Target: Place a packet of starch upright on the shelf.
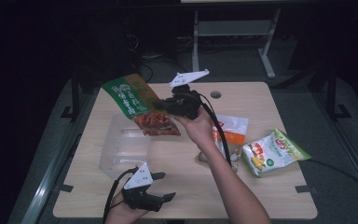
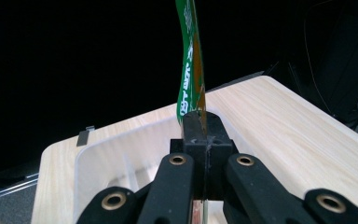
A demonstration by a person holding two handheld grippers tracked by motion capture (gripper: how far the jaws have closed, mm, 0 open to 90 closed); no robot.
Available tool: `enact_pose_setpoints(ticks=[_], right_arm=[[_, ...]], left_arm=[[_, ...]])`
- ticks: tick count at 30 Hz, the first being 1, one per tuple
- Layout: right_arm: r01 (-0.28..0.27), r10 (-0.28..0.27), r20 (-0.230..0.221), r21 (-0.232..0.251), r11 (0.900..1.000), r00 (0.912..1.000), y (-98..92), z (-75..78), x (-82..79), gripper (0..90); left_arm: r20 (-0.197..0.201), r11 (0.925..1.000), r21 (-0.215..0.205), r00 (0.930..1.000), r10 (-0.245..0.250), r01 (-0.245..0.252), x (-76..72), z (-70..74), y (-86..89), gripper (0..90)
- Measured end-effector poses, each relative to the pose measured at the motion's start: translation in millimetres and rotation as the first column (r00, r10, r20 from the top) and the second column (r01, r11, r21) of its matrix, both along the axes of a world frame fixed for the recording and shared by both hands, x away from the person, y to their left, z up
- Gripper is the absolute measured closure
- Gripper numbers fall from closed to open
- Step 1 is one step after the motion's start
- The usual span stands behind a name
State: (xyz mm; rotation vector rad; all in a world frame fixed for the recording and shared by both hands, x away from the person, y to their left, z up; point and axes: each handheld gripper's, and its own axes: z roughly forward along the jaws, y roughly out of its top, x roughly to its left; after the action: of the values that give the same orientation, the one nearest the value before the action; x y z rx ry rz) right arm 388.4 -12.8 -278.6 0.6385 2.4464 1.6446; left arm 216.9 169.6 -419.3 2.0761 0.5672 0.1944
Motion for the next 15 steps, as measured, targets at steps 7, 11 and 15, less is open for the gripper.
enact_pose_setpoints(ticks=[7,11,15], right_arm=[[-0.005,0.005,-0.006,0.008,1.0,1.0,29.5,-4.0,20.0,90.0],[-0.014,0.014,-0.028,0.006,1.0,0.9995,48.7,-15.1,33.6,90.0],[-0.015,0.016,-0.047,0.027,1.0,0.9988,63.9,-28.5,43.7,90.0]], left_arm=[[-0.001,0.9999,0.01,1.0,0.005,-0.005,2.2,0.5,1.1,26.5],[-0.016,0.9996,0.026,0.9999,0.007,-0.006,5.7,-0.5,-0.6,26.5],[-0.019,0.9989,0.047,0.9998,0.006,-0.005,4.3,0.4,-0.1,26.5]])
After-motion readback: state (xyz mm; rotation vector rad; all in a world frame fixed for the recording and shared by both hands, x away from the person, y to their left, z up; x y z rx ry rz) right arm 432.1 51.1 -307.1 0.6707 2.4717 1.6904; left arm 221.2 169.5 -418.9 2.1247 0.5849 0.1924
